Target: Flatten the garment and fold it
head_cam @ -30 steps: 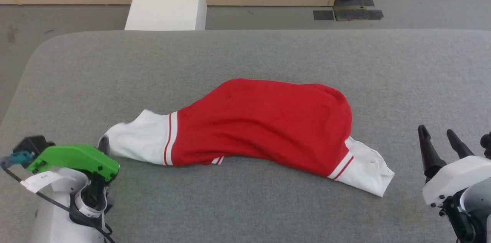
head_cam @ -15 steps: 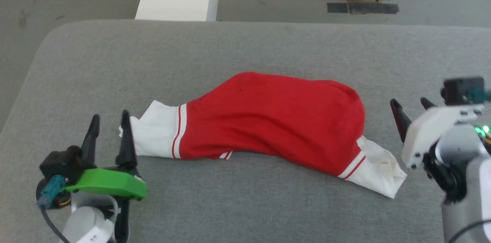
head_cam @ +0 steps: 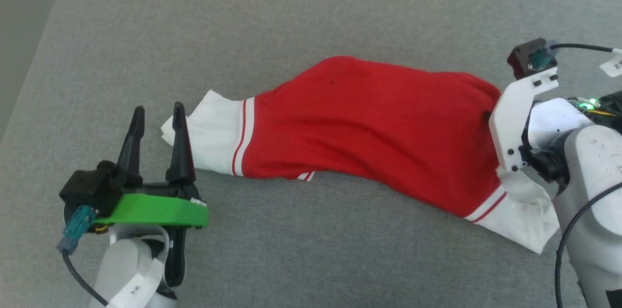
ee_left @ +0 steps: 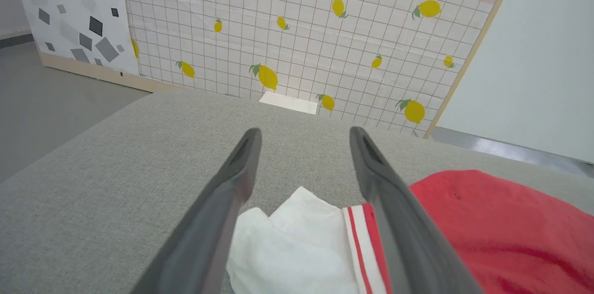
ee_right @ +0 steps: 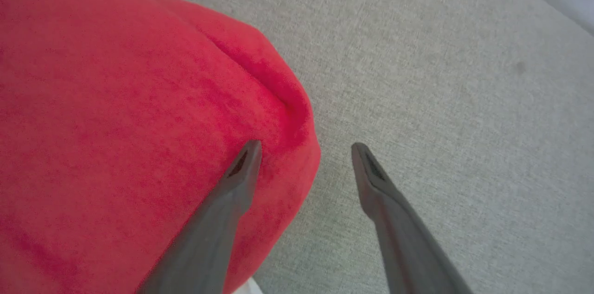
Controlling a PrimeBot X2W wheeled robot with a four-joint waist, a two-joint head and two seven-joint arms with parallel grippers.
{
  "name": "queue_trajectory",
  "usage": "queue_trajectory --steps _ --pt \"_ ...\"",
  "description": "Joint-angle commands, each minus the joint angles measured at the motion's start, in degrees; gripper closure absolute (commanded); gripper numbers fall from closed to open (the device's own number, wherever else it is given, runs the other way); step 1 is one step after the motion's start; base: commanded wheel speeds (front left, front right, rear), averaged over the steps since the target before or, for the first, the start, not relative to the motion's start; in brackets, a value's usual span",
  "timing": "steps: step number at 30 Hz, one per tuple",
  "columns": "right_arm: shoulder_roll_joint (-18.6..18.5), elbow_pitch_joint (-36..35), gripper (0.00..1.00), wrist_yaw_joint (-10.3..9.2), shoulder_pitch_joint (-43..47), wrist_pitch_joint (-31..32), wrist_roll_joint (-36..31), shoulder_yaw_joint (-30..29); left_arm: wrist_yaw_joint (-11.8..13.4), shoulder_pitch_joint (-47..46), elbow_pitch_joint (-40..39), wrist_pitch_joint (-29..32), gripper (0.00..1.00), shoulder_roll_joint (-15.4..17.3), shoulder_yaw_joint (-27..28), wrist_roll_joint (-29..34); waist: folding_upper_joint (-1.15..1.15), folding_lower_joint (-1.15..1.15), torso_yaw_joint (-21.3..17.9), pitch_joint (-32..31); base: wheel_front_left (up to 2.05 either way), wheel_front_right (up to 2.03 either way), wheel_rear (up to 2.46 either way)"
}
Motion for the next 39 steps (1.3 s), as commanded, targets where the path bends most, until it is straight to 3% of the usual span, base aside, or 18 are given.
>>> queue_trajectory --steps 1,5,6,7,8,16,21,27,28,29,34,39 --pt "-0.6 1.3 0.0 -0.09 -0.7 0.9 -0.3 0.5 -0.5 -1.3 0.0 -0.2 0.0 -0.4 0.0 0.8 0.0 0.0 2.9 3.2 0.0 0.0 0.0" --pt "-0.9 3.9 0.0 -0.09 -1.1 4.4 1.1 2.0 -1.0 -2.2 0.1 -0.2 0.0 -0.9 0.7 0.0 0.0 0.0 3.5 4.4 0.0 0.0 0.0" --pt "-1.1 4.0 0.54 -0.09 -1.3 4.9 1.4 2.4 -1.1 -2.3 0.1 -0.2 0.0 -1.0 0.7 -0.1 0.0 0.0 3.6 4.6 0.0 0.0 0.0" --pt "-1.4 3.7 0.92 -0.09 -1.9 4.8 1.8 3.1 -1.2 -2.4 0.1 -0.2 0.0 -1.0 0.7 -0.3 0.0 0.0 3.7 4.9 0.0 0.0 0.0" --pt "-1.8 3.4 1.0 -0.09 -2.5 4.6 2.0 3.3 -1.2 -2.5 0.1 -0.2 0.0 -1.0 0.6 -0.3 0.0 0.0 3.8 5.1 0.0 0.0 0.0" --pt "-3.5 3.6 1.0 -0.09 -14.8 1.2 1.9 3.5 -1.7 -4.4 0.8 -0.2 0.0 -1.1 -2.0 -1.4 0.0 0.0 4.7 7.2 0.0 0.0 0.0" --pt "-3.1 7.2 1.0 -0.09 -24.6 -3.4 -1.2 4.4 -1.7 -5.8 1.2 -0.2 0.0 -1.1 -3.9 -2.6 0.0 0.0 6.3 8.8 0.0 0.0 0.0" --pt "-2.6 13.6 1.0 -0.09 -30.2 -8.6 -5.1 6.6 -1.8 -6.8 1.8 -0.2 0.0 -1.2 -5.1 -3.5 0.0 0.0 7.7 10.1 0.0 0.0 0.0" --pt "-2.3 14.6 0.27 -0.09 -30.4 -9.0 -5.1 7.0 -1.8 -6.9 2.0 -0.2 0.0 -1.2 -5.1 -3.5 0.0 0.0 7.8 10.1 0.0 0.0 0.0" --pt "-2.1 15.8 0.0 -0.09 -30.7 -9.6 -5.1 7.2 -1.8 -6.9 2.2 -0.2 0.0 -1.2 -5.2 -3.5 0.0 0.0 7.8 10.0 0.0 0.0 0.0" --pt "-1.4 18.2 0.0 -0.09 -31.3 -15.4 -4.3 5.7 -1.8 -6.5 3.4 -0.2 0.0 -1.2 -4.9 -3.0 0.0 0.0 6.7 7.6 0.0 0.0 0.0" --pt "0.3 16.5 0.0 -0.09 -27.2 -25.1 -1.7 0.2 -1.8 -4.8 4.9 -0.2 0.0 -1.2 -4.0 -1.4 0.0 0.0 3.9 2.3 0.0 0.0 0.0"
